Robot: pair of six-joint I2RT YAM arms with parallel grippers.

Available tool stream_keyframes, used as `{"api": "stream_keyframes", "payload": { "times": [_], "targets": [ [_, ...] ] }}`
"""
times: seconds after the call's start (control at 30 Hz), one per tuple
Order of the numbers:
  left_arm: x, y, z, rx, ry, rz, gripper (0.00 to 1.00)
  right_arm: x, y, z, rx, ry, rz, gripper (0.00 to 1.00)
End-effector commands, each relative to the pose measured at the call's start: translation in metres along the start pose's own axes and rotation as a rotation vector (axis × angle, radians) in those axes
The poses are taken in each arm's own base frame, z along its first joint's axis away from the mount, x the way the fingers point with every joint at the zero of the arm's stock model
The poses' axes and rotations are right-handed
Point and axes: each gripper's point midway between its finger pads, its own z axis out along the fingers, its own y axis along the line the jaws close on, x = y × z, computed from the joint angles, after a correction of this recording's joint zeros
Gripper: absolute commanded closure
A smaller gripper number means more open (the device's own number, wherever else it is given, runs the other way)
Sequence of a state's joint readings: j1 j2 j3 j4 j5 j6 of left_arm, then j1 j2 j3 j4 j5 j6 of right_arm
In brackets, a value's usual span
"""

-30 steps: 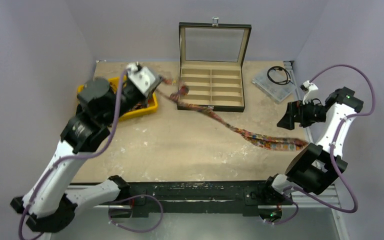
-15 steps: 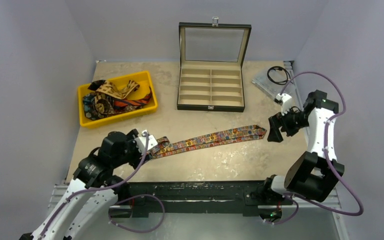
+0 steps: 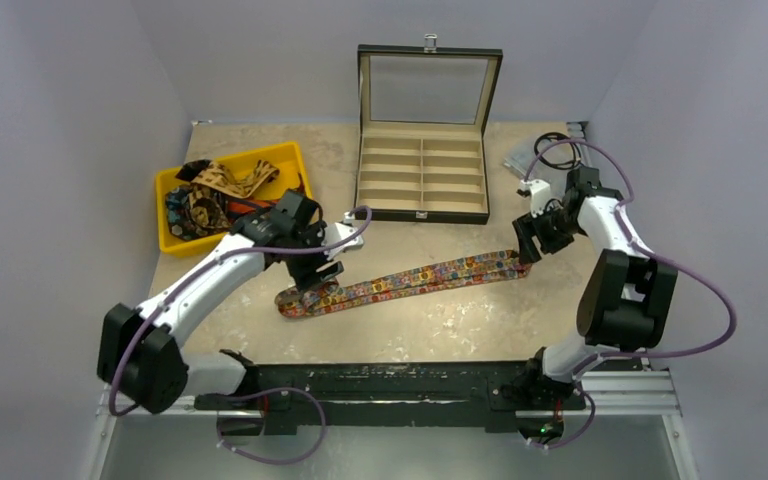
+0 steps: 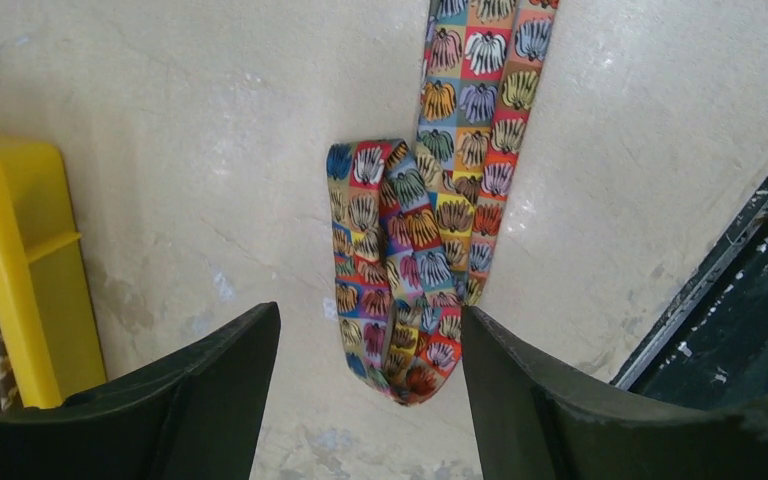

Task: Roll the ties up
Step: Flatten out the tie at the center of the board.

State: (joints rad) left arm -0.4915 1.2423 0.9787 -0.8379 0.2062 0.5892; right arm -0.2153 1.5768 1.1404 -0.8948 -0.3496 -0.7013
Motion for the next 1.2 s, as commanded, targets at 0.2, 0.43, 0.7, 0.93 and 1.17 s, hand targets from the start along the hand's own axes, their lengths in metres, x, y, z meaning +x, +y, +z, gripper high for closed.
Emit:
{"api": "stream_keyframes", "payload": {
  "times": [0.2, 0.43, 0.7, 0.93, 1.17],
  "targets": [
    [-0.027, 0.019, 0.057, 0.019, 0.054, 0.156, 0.36, -0.009, -0.017, 0.050, 0.090, 0.012, 0.080, 0.50],
    [-0.024, 0.023, 0.093, 0.000, 0.160, 0.194, 0.38, 0.005, -0.009, 0.074, 0.132, 0.067, 0.095, 0.51],
    [0.020, 0.008, 0.079, 0.074, 0.292, 0.221, 0.63, 0.033, -0.012, 0.081, 0.181, 0.142, 0.061, 0.69],
    [0.026, 0.020, 0.030, -0.009, 0.150, 0.138, 1.00, 0.053, -0.032, 0.060, 0.266, 0.189, 0.065, 1.00],
    [-0.014, 0.012, -0.003, -0.097, -0.179, 0.139, 1.00, 0.110, -0.112, -0.013, 0.416, 0.222, 0.155, 1.00]
  ]
}}
